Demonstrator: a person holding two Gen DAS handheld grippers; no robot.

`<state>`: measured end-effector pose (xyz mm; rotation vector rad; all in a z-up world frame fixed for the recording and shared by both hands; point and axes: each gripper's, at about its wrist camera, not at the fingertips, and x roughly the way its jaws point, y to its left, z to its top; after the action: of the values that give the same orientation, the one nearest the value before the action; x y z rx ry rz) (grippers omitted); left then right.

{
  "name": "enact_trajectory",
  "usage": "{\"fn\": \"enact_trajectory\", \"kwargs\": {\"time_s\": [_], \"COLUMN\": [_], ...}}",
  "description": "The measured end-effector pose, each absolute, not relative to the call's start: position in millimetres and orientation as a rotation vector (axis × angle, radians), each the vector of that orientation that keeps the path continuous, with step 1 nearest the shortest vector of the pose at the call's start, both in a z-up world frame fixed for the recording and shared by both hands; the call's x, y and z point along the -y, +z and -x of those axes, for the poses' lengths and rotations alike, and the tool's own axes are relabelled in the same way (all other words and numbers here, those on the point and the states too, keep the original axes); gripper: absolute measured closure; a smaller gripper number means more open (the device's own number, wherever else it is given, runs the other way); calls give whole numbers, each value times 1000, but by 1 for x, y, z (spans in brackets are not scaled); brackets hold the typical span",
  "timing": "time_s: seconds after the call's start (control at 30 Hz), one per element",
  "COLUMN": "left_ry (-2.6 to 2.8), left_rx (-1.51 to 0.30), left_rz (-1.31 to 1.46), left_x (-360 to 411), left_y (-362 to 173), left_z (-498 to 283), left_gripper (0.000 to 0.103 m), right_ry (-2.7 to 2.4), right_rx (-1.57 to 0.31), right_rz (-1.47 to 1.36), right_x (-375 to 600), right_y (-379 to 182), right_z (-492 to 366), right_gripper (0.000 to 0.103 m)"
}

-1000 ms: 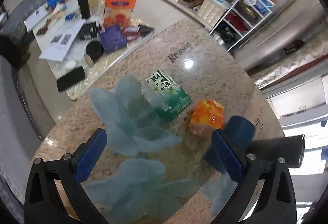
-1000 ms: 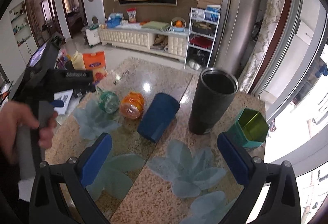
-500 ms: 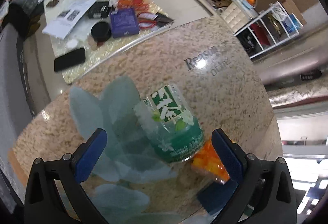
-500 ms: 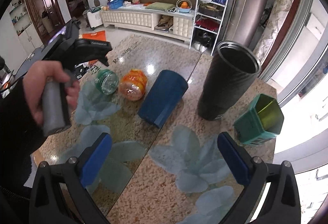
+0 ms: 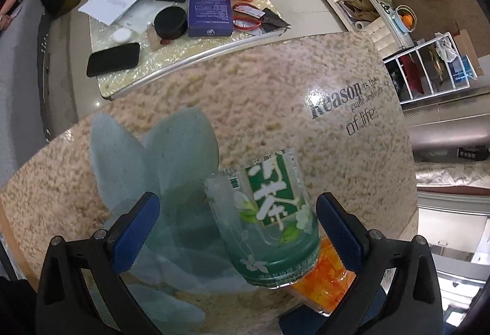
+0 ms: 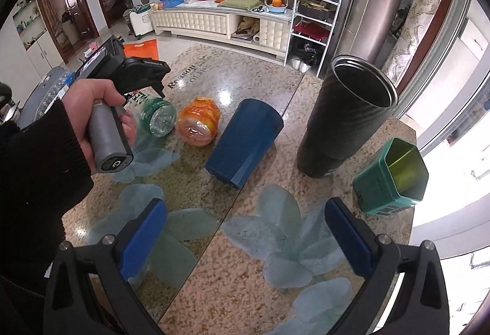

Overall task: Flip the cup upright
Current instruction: 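Move the left tool toward the green-labeled clear cup lying on its side, then close the left gripper around the green-labeled cup's body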

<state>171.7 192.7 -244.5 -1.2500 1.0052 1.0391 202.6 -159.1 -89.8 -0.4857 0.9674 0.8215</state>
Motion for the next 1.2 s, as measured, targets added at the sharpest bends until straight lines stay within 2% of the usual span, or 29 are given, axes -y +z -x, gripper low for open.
{"fn": "enact_trajectory", "kwargs": {"time_s": [0.07,0.2,0.33,0.43,0.8,1.2], "left_ry": [1031,1025,1024,1015,916,781], "left_rx": [-1028,-1047,-1038,-1035,-1092,-1189], "left_rz": [1268,1322,1304,1291,1246,1143], "left_x": [-193,-193,-194,-194,-191,-177], "left_y": [-252,-264,-264,-261,-258,-256], "left_z": [-173,-169,-168,-165,-156,-152], "left_gripper": [3,14,18,32,42,45], "right_ry": [815,805,788,775,765,738], "right_rx": [-968,-968,-953,-957,-959,-967], "right_rz": [486,482,480,476,438,399], "right_x": [159,159,160,160,156,157], "right_y": [-90,-91,-92,-94,-96,-99], "right_z": [-203,-203,-202,-202,-193,-186], "right_gripper": [0,0,0,0,0,0]}}
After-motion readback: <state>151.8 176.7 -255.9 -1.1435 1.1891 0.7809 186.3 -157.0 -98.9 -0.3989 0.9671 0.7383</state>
